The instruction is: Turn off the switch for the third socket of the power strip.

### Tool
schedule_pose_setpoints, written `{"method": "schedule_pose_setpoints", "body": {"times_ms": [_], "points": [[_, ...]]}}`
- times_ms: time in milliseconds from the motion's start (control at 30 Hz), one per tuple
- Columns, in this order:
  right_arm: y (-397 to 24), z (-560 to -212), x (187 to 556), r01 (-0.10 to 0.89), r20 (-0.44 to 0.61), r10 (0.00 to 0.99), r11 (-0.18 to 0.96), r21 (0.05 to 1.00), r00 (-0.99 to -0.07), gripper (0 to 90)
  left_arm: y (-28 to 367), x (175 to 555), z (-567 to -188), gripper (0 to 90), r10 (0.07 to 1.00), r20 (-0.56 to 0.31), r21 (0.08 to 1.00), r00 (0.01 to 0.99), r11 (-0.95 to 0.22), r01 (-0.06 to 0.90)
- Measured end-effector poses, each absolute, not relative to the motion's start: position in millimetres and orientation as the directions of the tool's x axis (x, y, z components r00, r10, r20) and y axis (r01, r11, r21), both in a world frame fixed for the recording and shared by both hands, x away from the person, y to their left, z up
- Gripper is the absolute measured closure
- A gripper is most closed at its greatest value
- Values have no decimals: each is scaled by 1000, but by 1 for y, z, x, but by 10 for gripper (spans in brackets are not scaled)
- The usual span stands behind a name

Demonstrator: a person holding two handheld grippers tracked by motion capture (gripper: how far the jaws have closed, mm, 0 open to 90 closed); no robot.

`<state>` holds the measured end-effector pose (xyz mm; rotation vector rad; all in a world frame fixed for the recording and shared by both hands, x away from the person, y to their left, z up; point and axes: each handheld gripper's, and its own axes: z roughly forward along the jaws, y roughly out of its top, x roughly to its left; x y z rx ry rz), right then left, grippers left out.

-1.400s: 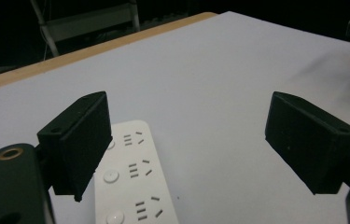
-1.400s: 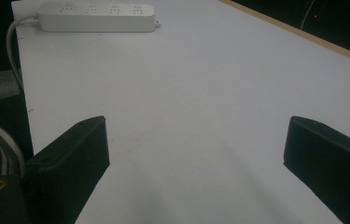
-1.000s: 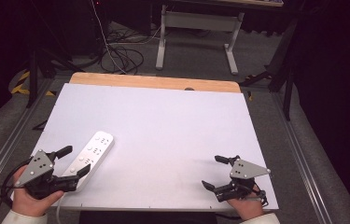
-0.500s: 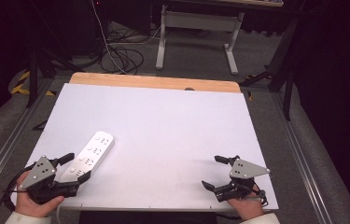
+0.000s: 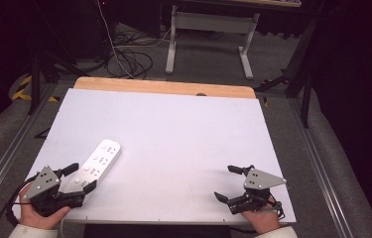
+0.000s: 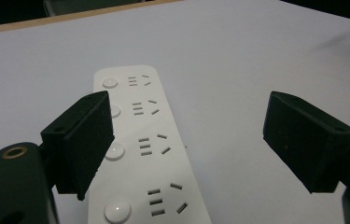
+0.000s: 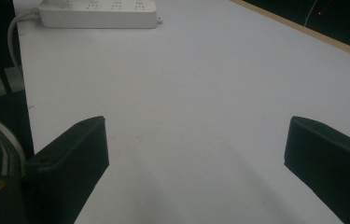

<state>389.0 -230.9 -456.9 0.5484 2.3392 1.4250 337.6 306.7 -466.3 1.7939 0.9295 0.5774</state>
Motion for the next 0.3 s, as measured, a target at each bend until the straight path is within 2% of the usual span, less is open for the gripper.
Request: {"method": "schedule_pose_setpoints", "body": {"times_ms": [300], "points": [[-231, -457, 389, 148, -87, 494, 418, 896, -865, 68, 303, 336, -465, 163, 804, 35, 913, 593, -267, 308]]}}
